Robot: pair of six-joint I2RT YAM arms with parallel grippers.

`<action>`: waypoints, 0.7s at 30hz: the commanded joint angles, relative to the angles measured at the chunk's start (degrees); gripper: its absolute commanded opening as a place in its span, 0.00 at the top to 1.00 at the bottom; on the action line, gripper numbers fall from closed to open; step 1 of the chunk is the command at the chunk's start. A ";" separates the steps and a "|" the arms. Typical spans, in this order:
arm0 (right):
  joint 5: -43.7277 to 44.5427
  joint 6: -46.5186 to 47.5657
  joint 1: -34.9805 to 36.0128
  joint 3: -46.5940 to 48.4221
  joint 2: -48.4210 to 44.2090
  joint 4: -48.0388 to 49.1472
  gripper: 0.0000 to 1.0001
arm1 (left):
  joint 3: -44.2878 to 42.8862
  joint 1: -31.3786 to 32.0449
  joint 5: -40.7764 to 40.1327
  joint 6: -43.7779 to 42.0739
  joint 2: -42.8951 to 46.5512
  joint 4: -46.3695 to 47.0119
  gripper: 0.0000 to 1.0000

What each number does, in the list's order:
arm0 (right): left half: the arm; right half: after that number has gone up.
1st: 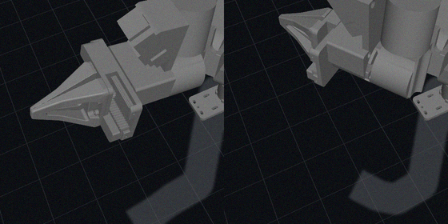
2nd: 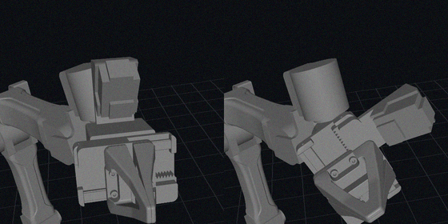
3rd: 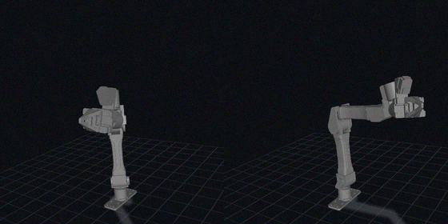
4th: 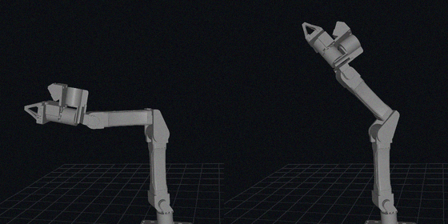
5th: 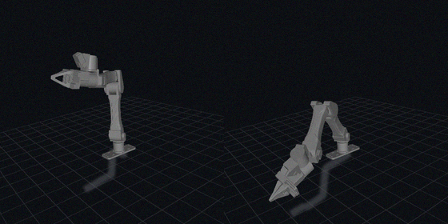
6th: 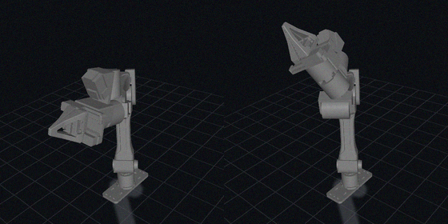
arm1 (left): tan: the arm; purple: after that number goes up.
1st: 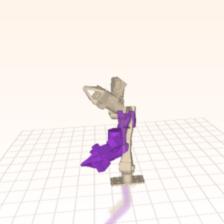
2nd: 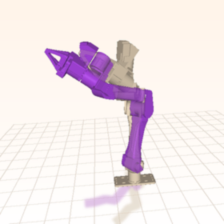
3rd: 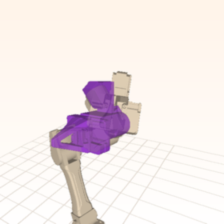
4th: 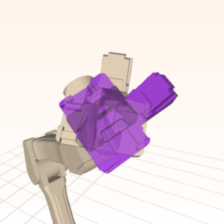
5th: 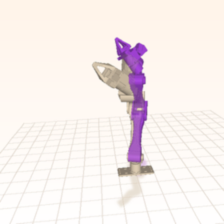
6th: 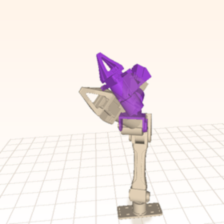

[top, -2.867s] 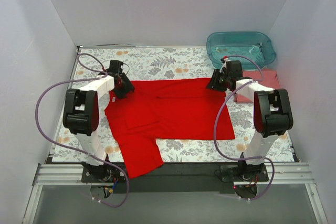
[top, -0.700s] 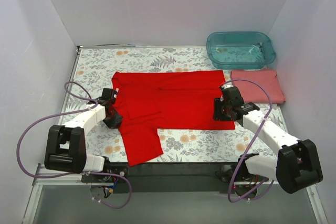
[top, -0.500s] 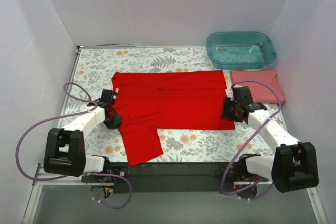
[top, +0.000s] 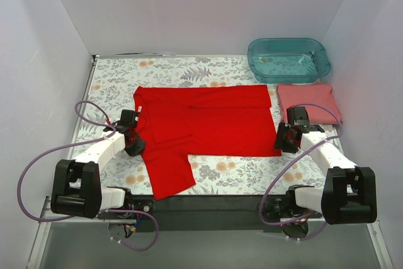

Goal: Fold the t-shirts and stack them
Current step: Fold the tshirt

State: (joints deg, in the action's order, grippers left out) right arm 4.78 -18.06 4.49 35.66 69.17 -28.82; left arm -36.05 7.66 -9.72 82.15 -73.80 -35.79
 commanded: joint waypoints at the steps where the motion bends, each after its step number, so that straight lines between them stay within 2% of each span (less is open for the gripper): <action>1: 0.85 -0.83 -0.36 -0.85 0.70 -0.80 0.55 | 0.72 -0.28 -2.33 -1.29 1.38 0.37 1.00; 12: 0.68 -1.01 -1.06 -3.66 3.87 0.08 0.60 | 0.81 -0.28 -1.89 -1.73 1.90 0.64 1.00; 14: 0.06 -0.83 -1.77 -4.02 3.96 0.60 0.66 | 0.81 -0.28 -2.15 -1.64 2.17 0.55 1.00; 15: -0.38 -0.83 -1.85 -4.11 4.22 0.61 0.74 | 0.72 -0.28 -2.15 -1.47 2.26 0.37 1.00; 19: -0.21 -0.48 -1.94 -3.84 3.08 -0.01 0.91 | 0.11 -0.28 -2.33 -0.77 2.78 -0.77 1.00; 20: 0.06 -0.39 -2.12 -3.15 2.38 -0.36 0.98 | -0.24 -0.28 -2.50 -0.33 3.22 -1.38 1.00; 21: 0.32 0.13 -2.21 -2.53 1.94 -0.88 0.99 | -0.59 -0.28 -2.33 0.02 3.57 -1.91 1.00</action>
State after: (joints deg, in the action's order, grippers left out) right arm 4.14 -18.87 2.63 34.09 71.42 -27.55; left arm -35.97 7.62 -9.80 81.41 -72.97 -35.88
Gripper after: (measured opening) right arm 0.037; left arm 0.032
